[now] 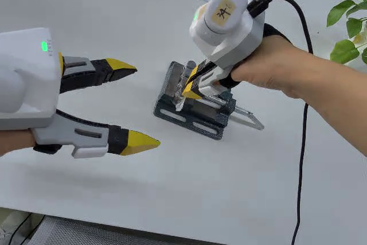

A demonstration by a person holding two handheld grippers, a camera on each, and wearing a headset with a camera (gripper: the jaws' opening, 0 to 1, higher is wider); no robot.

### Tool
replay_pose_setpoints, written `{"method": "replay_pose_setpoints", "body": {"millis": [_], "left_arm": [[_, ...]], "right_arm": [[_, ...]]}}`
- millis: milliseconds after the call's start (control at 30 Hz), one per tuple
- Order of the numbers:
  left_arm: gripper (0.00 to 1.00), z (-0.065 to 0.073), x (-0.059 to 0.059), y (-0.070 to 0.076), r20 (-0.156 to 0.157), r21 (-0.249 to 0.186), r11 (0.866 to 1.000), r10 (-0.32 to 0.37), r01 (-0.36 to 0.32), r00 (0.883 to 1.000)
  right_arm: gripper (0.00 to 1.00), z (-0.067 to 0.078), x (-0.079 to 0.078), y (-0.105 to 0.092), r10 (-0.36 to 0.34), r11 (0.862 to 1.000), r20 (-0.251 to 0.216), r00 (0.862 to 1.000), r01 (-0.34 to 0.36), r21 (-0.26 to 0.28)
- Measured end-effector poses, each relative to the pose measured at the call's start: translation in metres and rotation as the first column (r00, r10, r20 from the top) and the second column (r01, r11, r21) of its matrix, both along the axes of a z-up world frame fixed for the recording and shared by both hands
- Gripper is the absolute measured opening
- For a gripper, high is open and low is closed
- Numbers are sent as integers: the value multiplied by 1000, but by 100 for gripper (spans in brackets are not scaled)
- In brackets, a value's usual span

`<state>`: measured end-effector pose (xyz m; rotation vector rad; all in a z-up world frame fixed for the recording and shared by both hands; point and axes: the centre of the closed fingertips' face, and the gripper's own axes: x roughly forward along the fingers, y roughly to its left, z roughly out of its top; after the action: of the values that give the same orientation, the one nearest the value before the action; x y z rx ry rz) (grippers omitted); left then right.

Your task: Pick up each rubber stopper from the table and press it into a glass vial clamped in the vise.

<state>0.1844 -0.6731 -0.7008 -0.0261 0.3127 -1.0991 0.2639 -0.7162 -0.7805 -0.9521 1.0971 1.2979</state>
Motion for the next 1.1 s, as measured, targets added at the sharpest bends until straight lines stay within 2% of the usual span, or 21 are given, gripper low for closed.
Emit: {"method": "replay_pose_setpoints", "body": {"millis": [367, 767, 1100], "left_arm": [[71, -1, 2, -1, 0, -7, 1000, 1, -1, 1000], [71, -1, 4, -2, -4, -13, 1000, 4, -4, 1000], [71, -2, 5, -2, -5, -17, 1000, 3, -3, 1000]], "right_arm": [[4, -1, 1, -1, 4, 999, 2, 1000, -4, -36], [3, -4, 4, 1, -6, 998, -27, 1000, 4, -57], [3, -4, 2, 0, 6, 998, -16, 1000, -7, -66]]}}
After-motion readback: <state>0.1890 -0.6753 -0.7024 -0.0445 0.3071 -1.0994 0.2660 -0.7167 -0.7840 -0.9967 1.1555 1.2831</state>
